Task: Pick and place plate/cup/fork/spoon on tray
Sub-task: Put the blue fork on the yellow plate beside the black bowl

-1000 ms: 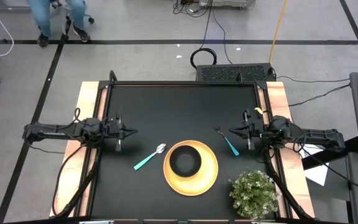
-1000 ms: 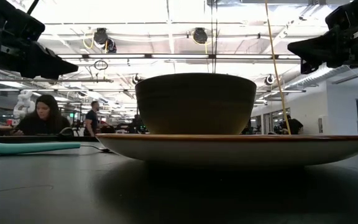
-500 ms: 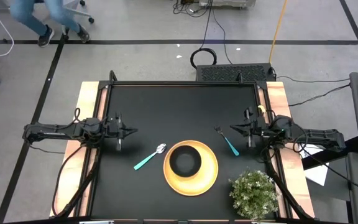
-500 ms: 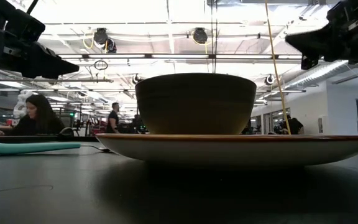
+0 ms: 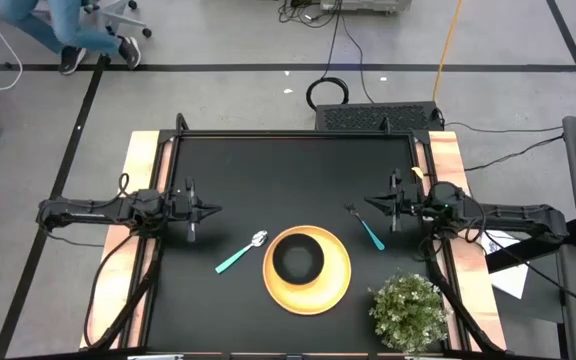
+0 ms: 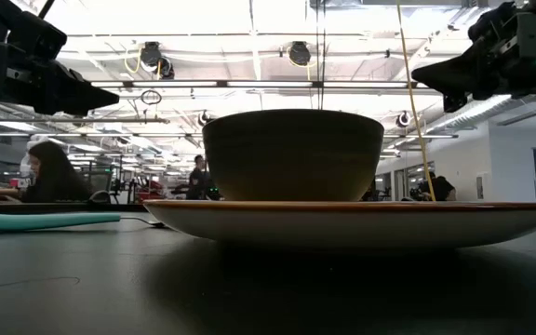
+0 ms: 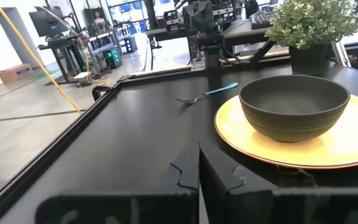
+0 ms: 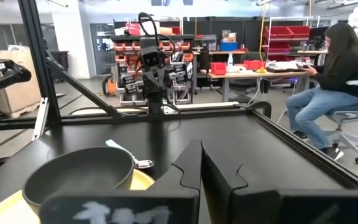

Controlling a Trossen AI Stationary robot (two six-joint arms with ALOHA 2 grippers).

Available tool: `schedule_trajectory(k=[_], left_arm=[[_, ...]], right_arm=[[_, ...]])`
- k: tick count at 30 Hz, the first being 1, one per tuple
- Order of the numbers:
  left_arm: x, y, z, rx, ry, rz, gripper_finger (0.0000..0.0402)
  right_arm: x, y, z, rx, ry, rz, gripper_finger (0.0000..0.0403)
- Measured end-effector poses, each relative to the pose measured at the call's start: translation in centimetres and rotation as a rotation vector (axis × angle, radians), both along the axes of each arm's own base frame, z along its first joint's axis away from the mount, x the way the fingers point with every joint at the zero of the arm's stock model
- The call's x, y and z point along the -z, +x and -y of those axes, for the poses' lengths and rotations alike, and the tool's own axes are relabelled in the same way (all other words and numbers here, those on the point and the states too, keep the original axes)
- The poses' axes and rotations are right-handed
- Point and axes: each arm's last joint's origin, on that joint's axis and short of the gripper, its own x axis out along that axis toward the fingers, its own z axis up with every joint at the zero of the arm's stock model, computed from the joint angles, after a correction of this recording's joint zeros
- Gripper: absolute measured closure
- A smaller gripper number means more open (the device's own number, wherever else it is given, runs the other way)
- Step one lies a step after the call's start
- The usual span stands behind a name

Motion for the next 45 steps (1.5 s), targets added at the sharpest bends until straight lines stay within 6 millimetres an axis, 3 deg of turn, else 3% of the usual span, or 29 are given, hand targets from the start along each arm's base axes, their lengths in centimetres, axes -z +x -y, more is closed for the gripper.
schedule_trajectory(k=[14, 20, 26, 30, 39, 45], left_arm=[[0.0, 0.0, 0.0, 0.000, 0.000, 0.000, 0.0380], [0.0, 0.0, 0.0, 0.001, -0.001, 0.000, 0.0398], [0.0, 0.0, 0.0, -0.001, -0.017, 0.001, 0.0379], [0.0, 0.0, 0.0, -0.002, -0.027, 0.001, 0.0375], [0.0, 0.0, 0.0, -0.001, -0.023, 0.001, 0.0398], [0.0, 0.0, 0.0, -0.001, -0.023, 0.001, 0.0378]], right_arm=[[-0.4, 0.4, 0.1, 0.000, -0.003, 0.005, 0.0403], [-3.6, 0.8, 0.2, 0.017, 0.017, -0.102, 0.0403], [-6.6, 0.8, 0.7, 0.211, 0.105, -0.237, 0.0403], [-6.7, 0.9, 0.9, 0.294, 0.185, -0.397, 0.0403], [-6.0, 2.1, 1.2, 0.315, 0.249, -0.507, 0.0403], [-5.2, 2.0, 1.2, 0.349, 0.338, -0.633, 0.0403]])
